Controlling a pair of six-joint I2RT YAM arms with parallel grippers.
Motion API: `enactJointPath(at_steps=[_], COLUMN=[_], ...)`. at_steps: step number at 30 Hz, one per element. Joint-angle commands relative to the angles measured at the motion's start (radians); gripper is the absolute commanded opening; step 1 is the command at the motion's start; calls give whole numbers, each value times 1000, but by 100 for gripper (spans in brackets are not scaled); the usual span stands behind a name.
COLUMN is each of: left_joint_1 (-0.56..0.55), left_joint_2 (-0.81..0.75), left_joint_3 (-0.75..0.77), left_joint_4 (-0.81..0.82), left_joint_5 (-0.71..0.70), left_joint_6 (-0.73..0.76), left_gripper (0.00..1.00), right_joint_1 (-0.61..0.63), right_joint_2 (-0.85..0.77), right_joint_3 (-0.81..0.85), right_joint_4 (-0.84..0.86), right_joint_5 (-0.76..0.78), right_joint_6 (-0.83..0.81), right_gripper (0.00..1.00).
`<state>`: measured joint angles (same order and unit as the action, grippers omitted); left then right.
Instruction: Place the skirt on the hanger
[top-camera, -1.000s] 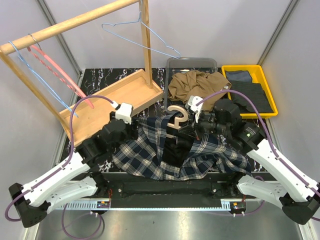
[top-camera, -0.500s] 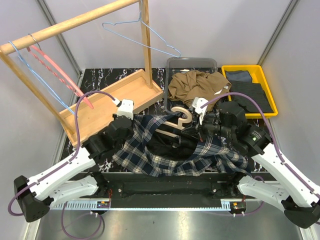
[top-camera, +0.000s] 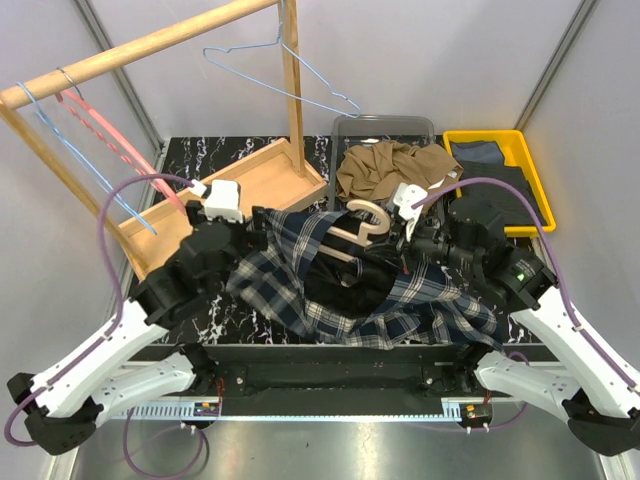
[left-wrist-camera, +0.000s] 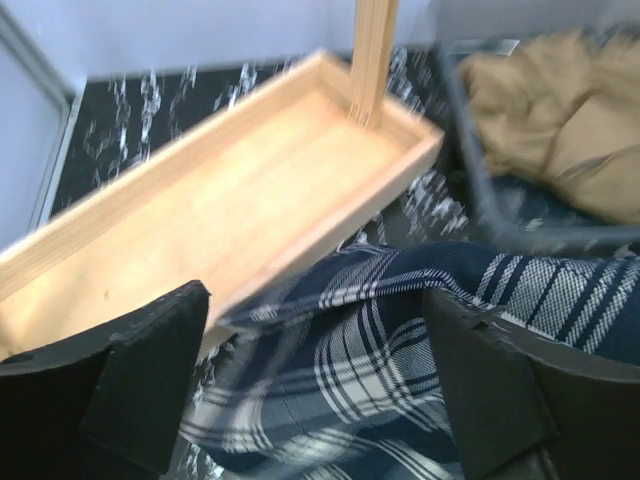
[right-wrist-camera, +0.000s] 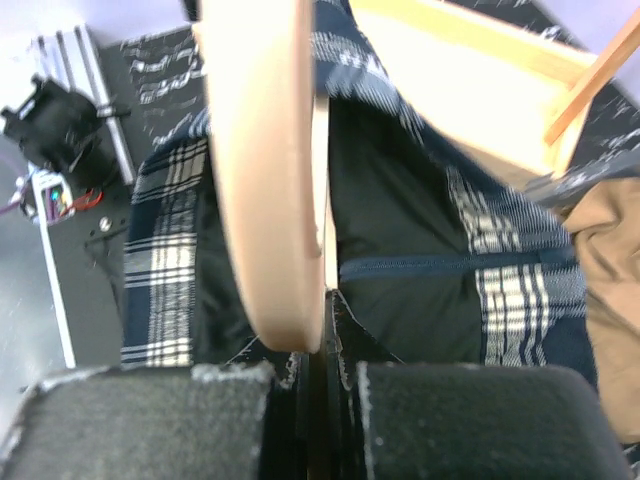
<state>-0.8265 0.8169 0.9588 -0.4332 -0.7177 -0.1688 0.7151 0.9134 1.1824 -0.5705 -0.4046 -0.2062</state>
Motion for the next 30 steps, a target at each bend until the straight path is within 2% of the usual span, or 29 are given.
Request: enactJointPath(at_steps=[1,3,4,6,7,12,13,16,26,29,30], left_joint_1=[0,0,0,-2,0,0,0,0,-3,-3,-2], left_joint_2=[-71,-99,-107,-117,-125,-110,-104,-84,-19,25,46], left_joint_3=[112,123,126,132,133,161,164,167,189,192,192], left_joint_4=[44,59,74,89,94,108,105,99,91,90,90], left_joint_5=[131,226,341,463,585,941,1043,1184,1308,1347,1350], left_joint_6=[58,90,104,138,147,224,235,262,293,299,298], left_gripper=[96,98,98,98,98,98,98,98,96,94,90], right_joint_1=[0,-3,-2,-2,-2,-3,-2,-2,-3,-2,-2], right_joint_2=[24,51,62,91,100,223,238,262,292,304,305], right_joint_3=[126,160,169,195,206,390,408,419,379,373,372], right_joint_4=[138,144,144,136,129,-115,-143,-180,-230,-220,-218], right_joint_5=[35,27,9,-10,-45,-177,-192,-206,-359,-404,-419], right_joint_6=[-10,-15,-16,-22,-28,-114,-119,-124,-122,-114,-113], right_gripper=[0,0,0,0,0,0,0,0,0,0,0])
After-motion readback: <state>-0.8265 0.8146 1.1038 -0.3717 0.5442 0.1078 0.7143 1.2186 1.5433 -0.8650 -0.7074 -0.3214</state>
